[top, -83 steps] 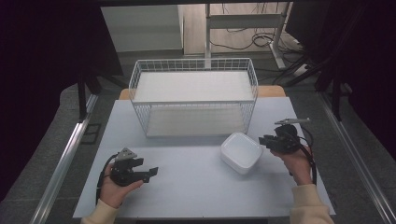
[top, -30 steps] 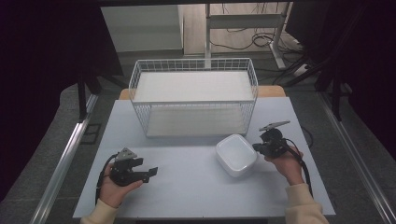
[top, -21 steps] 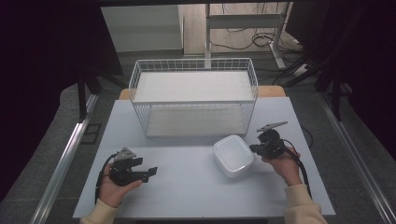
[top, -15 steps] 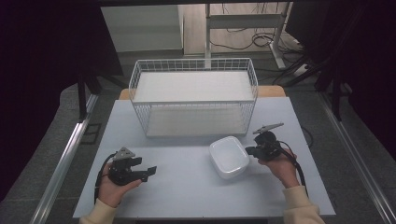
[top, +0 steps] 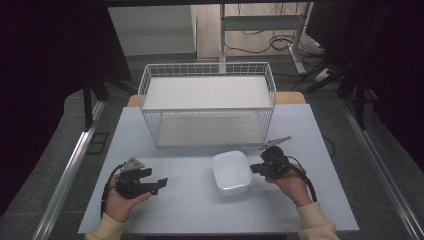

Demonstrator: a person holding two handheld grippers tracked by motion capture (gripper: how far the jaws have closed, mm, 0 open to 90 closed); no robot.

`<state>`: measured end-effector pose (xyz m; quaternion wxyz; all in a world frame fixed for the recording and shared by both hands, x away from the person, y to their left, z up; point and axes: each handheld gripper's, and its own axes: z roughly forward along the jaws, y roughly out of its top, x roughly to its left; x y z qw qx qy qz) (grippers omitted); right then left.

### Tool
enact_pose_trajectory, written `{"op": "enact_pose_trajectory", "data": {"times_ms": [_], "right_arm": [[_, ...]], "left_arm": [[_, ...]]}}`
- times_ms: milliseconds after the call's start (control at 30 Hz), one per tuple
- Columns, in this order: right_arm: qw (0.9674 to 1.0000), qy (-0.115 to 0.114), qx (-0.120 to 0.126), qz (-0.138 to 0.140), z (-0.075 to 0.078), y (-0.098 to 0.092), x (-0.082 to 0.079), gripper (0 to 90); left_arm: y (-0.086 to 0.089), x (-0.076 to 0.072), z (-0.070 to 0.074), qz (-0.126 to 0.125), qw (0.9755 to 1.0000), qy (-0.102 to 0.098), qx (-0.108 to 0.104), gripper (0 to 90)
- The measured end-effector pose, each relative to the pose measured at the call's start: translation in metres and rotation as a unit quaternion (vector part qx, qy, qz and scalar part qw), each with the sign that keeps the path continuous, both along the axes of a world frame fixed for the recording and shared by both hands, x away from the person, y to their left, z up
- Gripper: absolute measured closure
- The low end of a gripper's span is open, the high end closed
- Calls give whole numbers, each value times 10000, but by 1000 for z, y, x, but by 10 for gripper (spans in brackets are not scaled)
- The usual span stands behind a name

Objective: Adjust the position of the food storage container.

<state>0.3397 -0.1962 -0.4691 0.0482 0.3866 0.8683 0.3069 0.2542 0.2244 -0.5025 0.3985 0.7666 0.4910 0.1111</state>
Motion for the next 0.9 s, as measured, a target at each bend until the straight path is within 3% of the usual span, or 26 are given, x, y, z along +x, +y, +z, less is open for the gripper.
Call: {"op": "enact_pose_trajectory", "data": {"times_ms": [233,500,633,900], "right_arm": [[9991,154,56,380,-7,23,-13,898],[9981,168,43,591,-12,44,-21,898],[9989,-35,54,457,-14,46,-20,898],[9992,-151,117,357,-17,51,-13,898]], "left_arm": [[2,0,1,22,10000,-12,-24,245],[2,0,1,26,10000,-30,-20,246],[2,0,1,33,10000,-45,-27,247],[-2,1,0,-2,10000,-26,19,247]]}}
